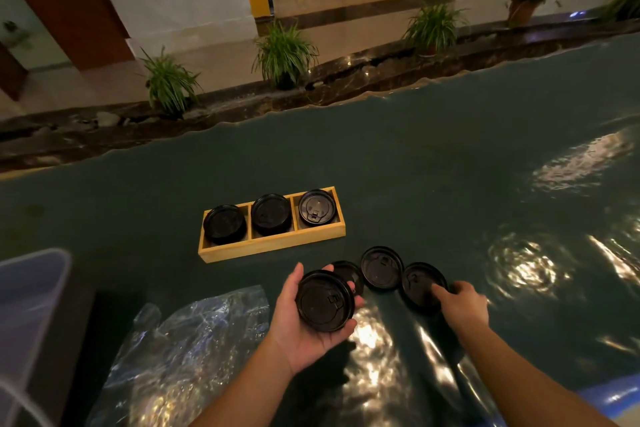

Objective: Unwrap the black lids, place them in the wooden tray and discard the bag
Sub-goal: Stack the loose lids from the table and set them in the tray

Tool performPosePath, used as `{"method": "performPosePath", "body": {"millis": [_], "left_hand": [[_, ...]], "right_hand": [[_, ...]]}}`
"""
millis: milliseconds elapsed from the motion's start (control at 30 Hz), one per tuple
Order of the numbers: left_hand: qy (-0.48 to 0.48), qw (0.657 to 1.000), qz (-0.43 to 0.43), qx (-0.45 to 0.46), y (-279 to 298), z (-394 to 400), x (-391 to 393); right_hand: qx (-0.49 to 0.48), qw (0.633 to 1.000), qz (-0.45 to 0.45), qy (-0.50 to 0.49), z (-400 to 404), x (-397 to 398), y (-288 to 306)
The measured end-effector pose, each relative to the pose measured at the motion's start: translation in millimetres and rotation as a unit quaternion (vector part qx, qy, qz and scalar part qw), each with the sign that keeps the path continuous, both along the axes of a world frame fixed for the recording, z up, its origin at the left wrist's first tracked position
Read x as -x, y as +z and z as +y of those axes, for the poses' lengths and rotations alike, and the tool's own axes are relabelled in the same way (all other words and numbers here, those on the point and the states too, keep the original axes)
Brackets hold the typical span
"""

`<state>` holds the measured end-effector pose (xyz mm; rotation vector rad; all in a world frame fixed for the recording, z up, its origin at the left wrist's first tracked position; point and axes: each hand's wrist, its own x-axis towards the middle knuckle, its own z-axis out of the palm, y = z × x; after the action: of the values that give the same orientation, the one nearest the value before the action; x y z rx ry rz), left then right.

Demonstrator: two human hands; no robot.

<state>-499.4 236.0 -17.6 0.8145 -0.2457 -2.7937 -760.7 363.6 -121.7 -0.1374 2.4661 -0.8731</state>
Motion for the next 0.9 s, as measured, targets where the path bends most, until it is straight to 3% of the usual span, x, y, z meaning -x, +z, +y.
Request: {"method": "performPosePath", "body": {"millis": [300,367,467,533,633,700,900], "left_hand": [[0.008,0.999,-0.038,0.010,0,-5,-8],[0.011,0.999,-0.044,0.015,-1,-8,-10],[0.017,0.998,-0.054,0.018,-2,-12,-11],[0.018,0.998,-0.063,0.018,-4,-12,-11],[0.019,0.996,-0.081,0.018,-8,-10,-11],[0.011,0.996,-0.087,0.017,-9,-8,-9],[-0.053,0.997,-0.057,0.013,-4,-1,-4]], "right_hand": [[-0.012,1.000,0.012,-0.005,-1,0,-4],[0.041,0.997,0.007,-0.067,-1,-3,-2],[0.167,0.964,-0.045,-0.199,2,-12,9],[0.249,0.938,-0.121,-0.206,1,-25,23],[0.353,0.893,-0.244,-0.139,-11,-56,50],[0.374,0.885,-0.271,-0.063,-19,-76,65],[0.262,0.931,-0.153,0.203,-33,-119,88]]}}
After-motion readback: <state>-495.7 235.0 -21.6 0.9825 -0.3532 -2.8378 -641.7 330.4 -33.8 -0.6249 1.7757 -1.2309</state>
